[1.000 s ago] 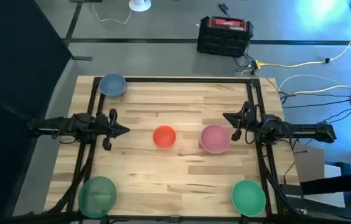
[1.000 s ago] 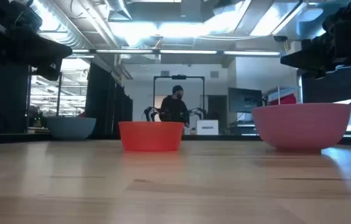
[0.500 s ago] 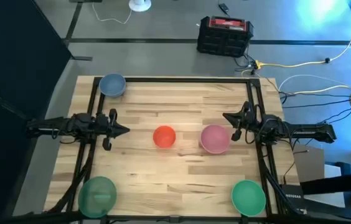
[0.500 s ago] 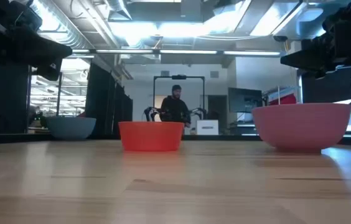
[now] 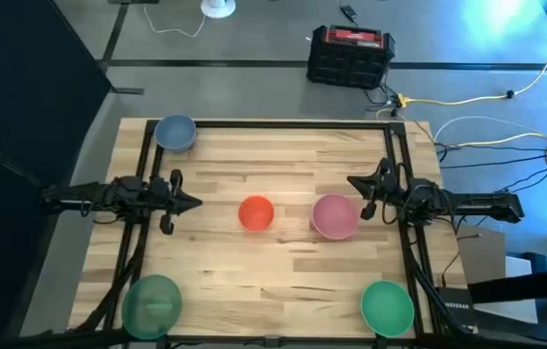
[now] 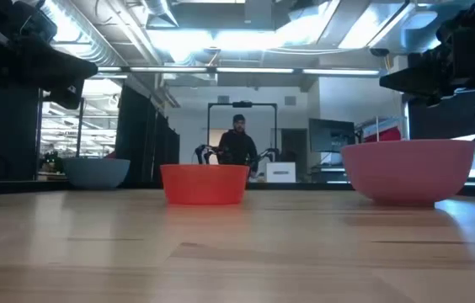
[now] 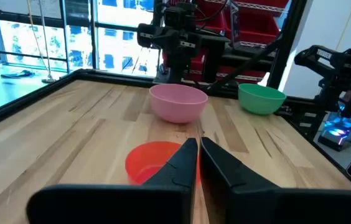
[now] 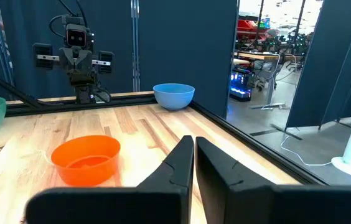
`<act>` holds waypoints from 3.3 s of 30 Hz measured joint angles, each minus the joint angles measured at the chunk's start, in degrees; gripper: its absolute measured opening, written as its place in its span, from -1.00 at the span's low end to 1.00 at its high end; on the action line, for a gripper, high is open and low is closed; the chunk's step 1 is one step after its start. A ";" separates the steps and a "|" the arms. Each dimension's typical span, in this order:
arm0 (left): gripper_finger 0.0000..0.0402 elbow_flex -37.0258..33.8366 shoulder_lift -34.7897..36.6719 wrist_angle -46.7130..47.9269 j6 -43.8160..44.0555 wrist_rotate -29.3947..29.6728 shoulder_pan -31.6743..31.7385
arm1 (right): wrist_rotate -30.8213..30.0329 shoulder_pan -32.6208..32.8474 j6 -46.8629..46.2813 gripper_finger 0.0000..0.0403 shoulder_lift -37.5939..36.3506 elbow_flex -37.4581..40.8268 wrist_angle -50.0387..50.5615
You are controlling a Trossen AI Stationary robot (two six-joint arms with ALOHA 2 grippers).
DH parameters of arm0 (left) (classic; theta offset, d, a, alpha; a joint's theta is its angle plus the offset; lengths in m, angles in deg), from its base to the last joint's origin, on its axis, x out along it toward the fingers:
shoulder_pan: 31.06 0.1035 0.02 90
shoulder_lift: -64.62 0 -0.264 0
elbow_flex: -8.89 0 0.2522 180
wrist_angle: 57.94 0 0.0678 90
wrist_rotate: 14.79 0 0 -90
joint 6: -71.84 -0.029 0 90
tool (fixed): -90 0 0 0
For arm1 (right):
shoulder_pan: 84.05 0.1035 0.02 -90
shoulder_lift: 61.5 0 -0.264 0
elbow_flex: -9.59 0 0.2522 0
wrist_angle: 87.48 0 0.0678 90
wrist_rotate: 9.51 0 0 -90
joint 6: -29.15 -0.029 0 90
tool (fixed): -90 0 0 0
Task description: Nest bowls inside each other
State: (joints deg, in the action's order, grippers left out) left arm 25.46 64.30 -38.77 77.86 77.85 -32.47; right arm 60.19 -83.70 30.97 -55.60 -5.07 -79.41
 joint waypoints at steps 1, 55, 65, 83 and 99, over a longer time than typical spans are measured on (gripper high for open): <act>-1.00 0.00 0.00 0.00 0.00 0.00 -0.02 | 0.00 0.00 0.00 -1.00 0.00 0.01 0.00; -1.00 -0.07 0.02 -7.77 58.14 3.52 0.02 | 4.39 0.01 -48.33 -1.00 -0.03 0.01 -4.79; -1.00 -0.04 0.02 -5.68 52.97 6.07 0.05 | 5.32 -0.01 -50.82 -1.00 -0.07 0.01 -6.90; -1.00 -0.02 0.00 -3.37 50.75 9.12 -0.15 | 5.27 0.01 -52.81 -1.00 -0.03 0.01 -5.26; -0.45 25.95 -21.69 26.05 43.81 -4.47 -9.25 | 5.95 0.01 -53.05 -1.00 -0.03 0.01 -5.06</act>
State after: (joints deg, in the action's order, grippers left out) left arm 51.41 42.61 -12.72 121.67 73.38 -41.72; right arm 66.15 -83.69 -22.08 -55.63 -5.06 -84.47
